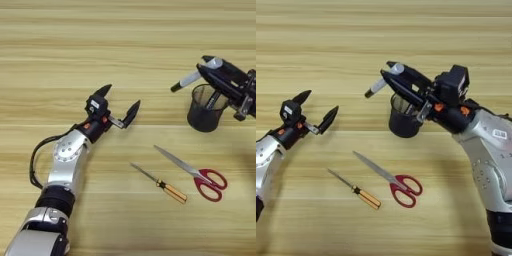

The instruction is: Move the objects on the table

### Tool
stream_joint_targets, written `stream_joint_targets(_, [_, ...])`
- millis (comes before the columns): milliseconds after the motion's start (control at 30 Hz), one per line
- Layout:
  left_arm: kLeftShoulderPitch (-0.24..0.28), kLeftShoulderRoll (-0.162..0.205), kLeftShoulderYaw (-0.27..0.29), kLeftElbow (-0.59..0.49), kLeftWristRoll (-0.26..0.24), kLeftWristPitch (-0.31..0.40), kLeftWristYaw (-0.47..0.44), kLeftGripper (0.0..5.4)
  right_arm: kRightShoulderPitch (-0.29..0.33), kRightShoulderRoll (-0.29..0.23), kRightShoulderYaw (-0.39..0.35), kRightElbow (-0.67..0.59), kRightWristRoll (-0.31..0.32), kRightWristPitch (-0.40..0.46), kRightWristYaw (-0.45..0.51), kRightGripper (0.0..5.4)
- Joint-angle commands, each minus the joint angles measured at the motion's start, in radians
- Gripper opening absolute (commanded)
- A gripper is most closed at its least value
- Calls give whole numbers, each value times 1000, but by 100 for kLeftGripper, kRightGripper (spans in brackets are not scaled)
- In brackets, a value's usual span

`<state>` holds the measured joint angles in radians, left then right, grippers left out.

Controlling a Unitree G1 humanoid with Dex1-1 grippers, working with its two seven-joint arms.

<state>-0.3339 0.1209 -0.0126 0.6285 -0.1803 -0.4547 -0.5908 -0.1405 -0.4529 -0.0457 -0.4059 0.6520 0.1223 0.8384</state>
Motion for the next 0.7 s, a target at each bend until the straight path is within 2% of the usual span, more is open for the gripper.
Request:
stream_joint_targets(33, [-10, -1, 3, 2, 9, -7, 5, 540, 22, 6, 30, -6, 26, 25, 35, 74])
stream_joint_targets(233, [-10, -1, 4, 4, 8, -8, 5, 540, 52, 18, 78, 25, 23, 45, 74, 74])
stream_joint_targets(700, [-10, -2, 8, 8, 8, -10, 4, 540, 96, 56, 191, 100, -32, 49, 124, 74])
